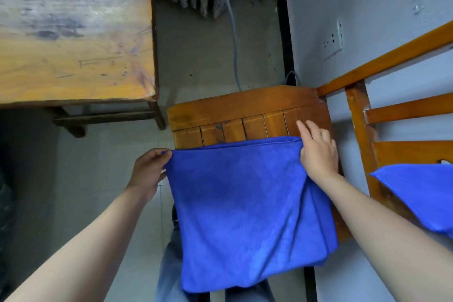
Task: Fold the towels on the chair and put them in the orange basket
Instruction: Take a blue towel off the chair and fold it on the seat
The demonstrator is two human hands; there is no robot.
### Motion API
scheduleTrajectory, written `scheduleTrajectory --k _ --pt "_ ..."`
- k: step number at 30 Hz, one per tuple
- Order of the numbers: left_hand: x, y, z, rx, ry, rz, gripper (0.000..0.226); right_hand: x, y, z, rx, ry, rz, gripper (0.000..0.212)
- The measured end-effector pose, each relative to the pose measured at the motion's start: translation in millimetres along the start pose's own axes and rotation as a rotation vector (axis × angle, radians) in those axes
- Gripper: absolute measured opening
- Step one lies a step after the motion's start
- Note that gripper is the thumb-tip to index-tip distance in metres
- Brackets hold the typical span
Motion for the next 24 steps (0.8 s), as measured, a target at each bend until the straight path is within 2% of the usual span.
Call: scheduleTrajectory --k 2,5,9,11,16,19,20,23,24 --pt "3.9 -1.9 -1.0 -0.011 0.007 0.008 0.012 1.3 -0.3 -0.9 0.062 -0.078 0.013 0.051" --pt "10.8 -6.8 -1.9 -0.026 0.028 -0.025 0.010 7.0 0.7 -3.4 0.023 -0.164 0.023 0.034" --pt "23.5 -25.9 -10.0 -0.094 -0.011 -0.064 0.013 24.6 -1.8 -7.3 -0.006 -0.185 0.014 0.025" --pt "32.6 -40.4 -14.7 -0.138 -0.063 -0.059 0.015 39.0 -6.7 -9.8 -0.120 -0.031 -0.062 0.023" --pt "73.2 -98.1 -44.3 -0.283 -0.171 -0.049 0.017 102.1 -29.9 8.3 -0.375 0.560 -0.239 0.015" --pt "108.4 -146.0 -80.6 -0.426 -0.246 -0.048 0.014 170.3 -38.3 23.8 -0.363 0.870 -0.383 0.010" --pt "117.6 -163.8 -94.8 -0.486 -0.256 -0.022 0.005 194.8 -40.6 25.8 -0.355 0.959 -0.451 0.010" --pt "129.7 -204.7 -121.5 -0.628 -0.254 0.014 0.011 249.7 -53.6 27.0 -0.371 1.155 -0.625 0.026" --pt "131.4 -212.3 -124.3 -0.660 -0.253 0.006 0.023 260.1 -58.9 26.3 -0.384 1.202 -0.656 0.030"
Point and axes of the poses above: each hand's wrist, its own y-axis towards the middle knuckle, its own x-axis out of the back of the hand, z = x × y, the point moved 3 cm from there along y, towards the middle knuckle, and after that the axes turned 9 degrees about -z, right-handed, at the moved point
